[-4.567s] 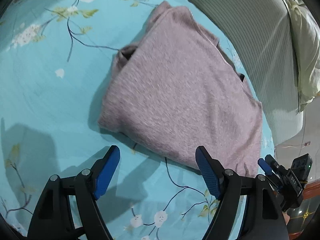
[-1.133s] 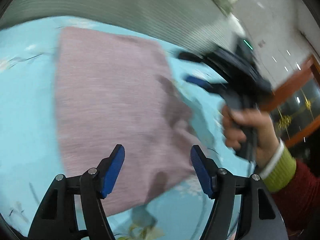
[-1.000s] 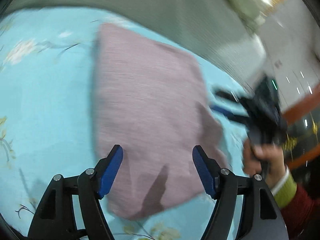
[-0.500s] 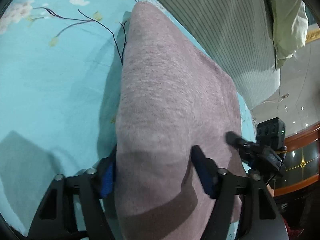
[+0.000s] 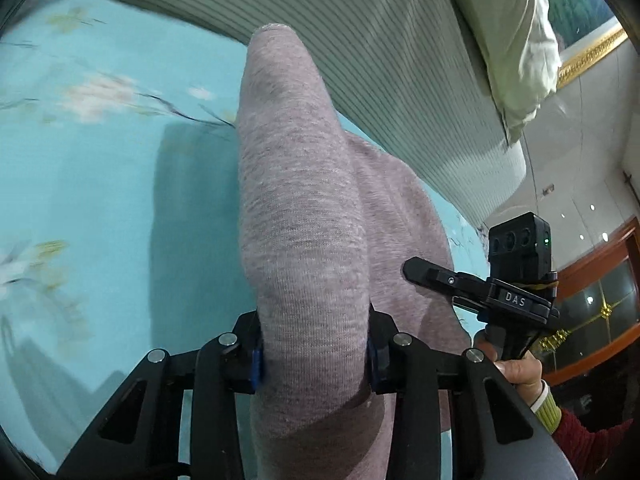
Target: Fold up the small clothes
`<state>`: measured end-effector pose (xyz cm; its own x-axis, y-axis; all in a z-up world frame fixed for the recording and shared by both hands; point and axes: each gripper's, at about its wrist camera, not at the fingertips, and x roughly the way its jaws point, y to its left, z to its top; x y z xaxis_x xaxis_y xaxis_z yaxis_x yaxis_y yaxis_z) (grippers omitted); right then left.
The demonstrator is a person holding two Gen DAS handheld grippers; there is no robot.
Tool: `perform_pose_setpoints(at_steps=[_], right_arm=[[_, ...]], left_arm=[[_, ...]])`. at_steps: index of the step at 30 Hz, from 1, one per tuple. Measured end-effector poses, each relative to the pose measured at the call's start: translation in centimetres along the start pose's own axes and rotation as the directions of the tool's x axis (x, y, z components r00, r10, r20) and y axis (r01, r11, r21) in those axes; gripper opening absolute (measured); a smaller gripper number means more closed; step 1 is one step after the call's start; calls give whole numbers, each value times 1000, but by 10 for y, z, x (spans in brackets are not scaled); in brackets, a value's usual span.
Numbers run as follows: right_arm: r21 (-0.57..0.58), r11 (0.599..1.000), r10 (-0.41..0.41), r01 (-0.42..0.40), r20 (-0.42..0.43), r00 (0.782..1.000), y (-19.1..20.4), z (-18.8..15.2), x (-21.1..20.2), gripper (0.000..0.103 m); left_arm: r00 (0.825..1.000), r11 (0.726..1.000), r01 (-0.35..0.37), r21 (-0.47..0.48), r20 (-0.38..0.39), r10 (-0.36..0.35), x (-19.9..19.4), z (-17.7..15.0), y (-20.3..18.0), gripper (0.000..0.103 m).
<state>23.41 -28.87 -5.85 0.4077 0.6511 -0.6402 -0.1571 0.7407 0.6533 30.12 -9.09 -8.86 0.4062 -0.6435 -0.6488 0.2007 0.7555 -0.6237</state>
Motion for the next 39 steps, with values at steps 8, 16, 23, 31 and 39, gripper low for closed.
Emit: perform_pose_setpoints(at_steps=[8, 16, 23, 31, 39], right_arm=[[-65, 998, 19, -26, -108, 994, 40, -9, 73, 33], [-55, 995, -85, 78, -132, 988, 30, -17, 95, 49], [-94, 975, -203, 199, -37, 978, 46, -10, 58, 55], [-139, 976, -170, 168, 0, 985, 77, -21, 38, 54], [-115, 976, -193, 187, -42, 980, 70, -25, 59, 53]], left_arm=[[991, 991, -112, -68, 69, 116, -79, -28, 53, 37], [982, 970, -181, -164, 26, 188, -63, -53, 102, 44], [966, 958, -255, -132, 3, 258, -80, -51, 96, 51], [967, 968, -215, -131, 113, 230, -129, -54, 82, 51], [987, 990, -139, -31, 74, 141, -116, -55, 63, 49]])
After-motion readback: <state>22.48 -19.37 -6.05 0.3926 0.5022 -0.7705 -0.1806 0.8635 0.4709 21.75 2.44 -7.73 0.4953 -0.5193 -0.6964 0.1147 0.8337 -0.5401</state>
